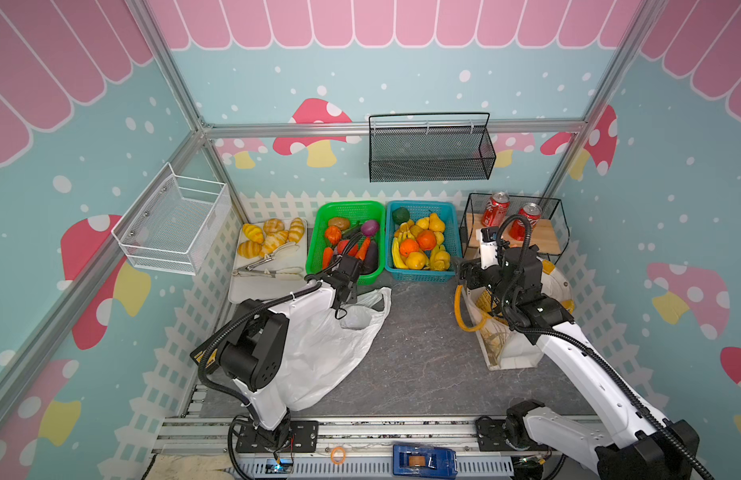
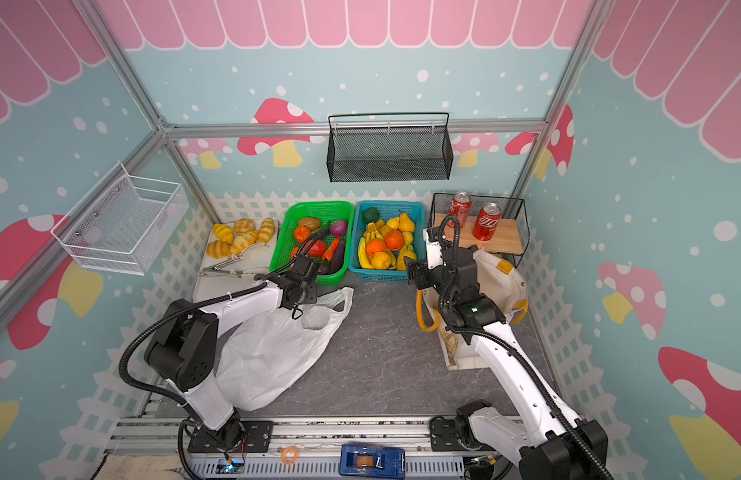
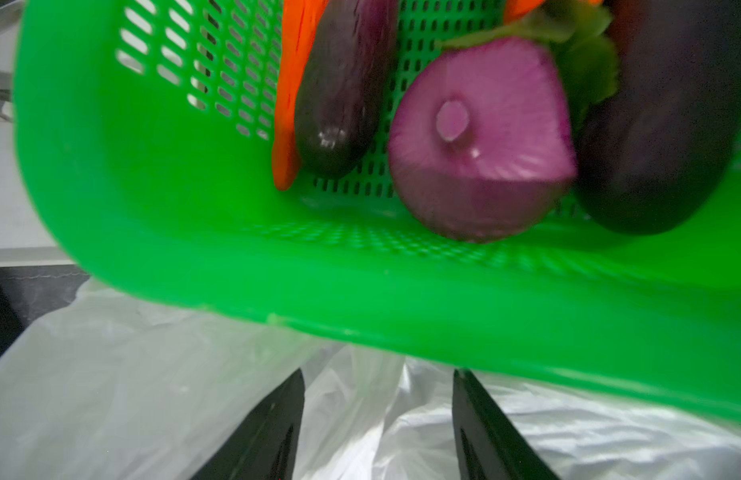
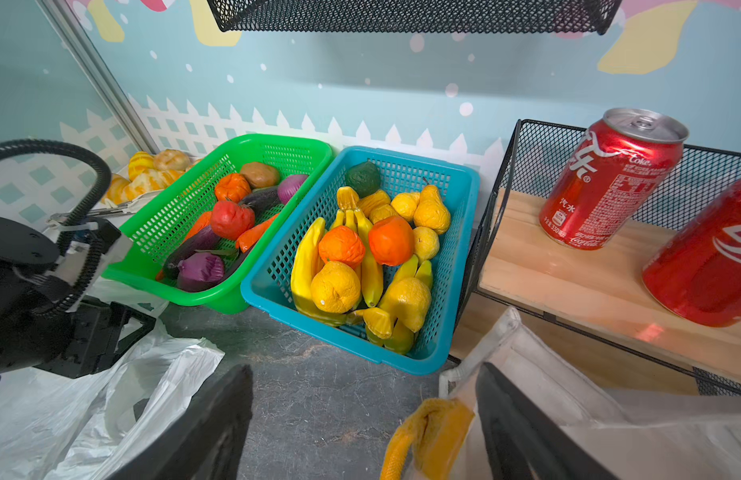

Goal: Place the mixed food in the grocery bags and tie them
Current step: 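Reach the left gripper to the white plastic bag and grasp its handle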

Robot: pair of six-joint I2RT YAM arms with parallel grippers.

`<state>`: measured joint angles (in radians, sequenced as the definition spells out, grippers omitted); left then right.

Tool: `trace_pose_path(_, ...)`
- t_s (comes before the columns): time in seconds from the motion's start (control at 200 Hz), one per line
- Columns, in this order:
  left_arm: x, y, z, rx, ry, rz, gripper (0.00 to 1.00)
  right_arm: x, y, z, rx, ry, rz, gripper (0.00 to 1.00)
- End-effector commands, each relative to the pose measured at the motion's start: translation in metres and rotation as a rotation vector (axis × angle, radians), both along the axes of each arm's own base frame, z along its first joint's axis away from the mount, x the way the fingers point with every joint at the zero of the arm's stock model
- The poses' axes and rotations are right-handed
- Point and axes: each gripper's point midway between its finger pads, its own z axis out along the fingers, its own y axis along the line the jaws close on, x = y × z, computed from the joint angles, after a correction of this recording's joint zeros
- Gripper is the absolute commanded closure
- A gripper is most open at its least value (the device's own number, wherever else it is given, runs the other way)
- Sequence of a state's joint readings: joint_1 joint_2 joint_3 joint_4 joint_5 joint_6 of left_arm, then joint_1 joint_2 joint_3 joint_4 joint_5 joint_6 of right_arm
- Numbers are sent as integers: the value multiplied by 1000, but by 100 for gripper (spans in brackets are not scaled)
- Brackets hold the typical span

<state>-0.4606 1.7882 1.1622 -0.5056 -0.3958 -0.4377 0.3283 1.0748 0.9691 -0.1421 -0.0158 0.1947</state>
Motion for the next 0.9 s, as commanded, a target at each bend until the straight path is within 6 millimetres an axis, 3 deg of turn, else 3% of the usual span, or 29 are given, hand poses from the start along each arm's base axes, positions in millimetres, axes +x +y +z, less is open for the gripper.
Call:
trace_pose_path(0.0, 1, 17, -5, 120, 24, 11, 42, -2, 3, 3, 4, -25, 16, 14)
trace_pose_path(0.235, 1, 19, -13, 126, 20, 12, 73, -1, 8, -6, 19, 3, 33, 14)
trace_pose_path(0.34, 0, 19, -1, 114, -9, 3, 90, -2, 7, -4, 23, 3, 31, 14)
trace_pose_path(0.425, -7, 19, 21, 99, -56, -7, 96, -4, 3, 2, 17, -8, 15, 14)
trace_pose_path(0.545, -32, -1, 74, -5, -160, -92, 100, -11, -10, 19, -18, -50, -28, 15)
trace_pose_path(0.675, -78, -66, 146, -284, -340, -407, 100, -19, -12, 48, 6, -123, -26, 14)
trace_pose_path(0.74, -101, -89, 187, -439, -450, -558, 100, -22, 4, 62, 55, -152, 57, 14)
trace_pose_path(0.811, -120, -100, 228, -560, -574, -665, 100, -27, 31, 72, 98, -153, 219, 14)
trace_pose_path(0.896, -139, -109, 261, -634, -665, -784, 100, -39, 68, 75, 135, -124, 451, 14)
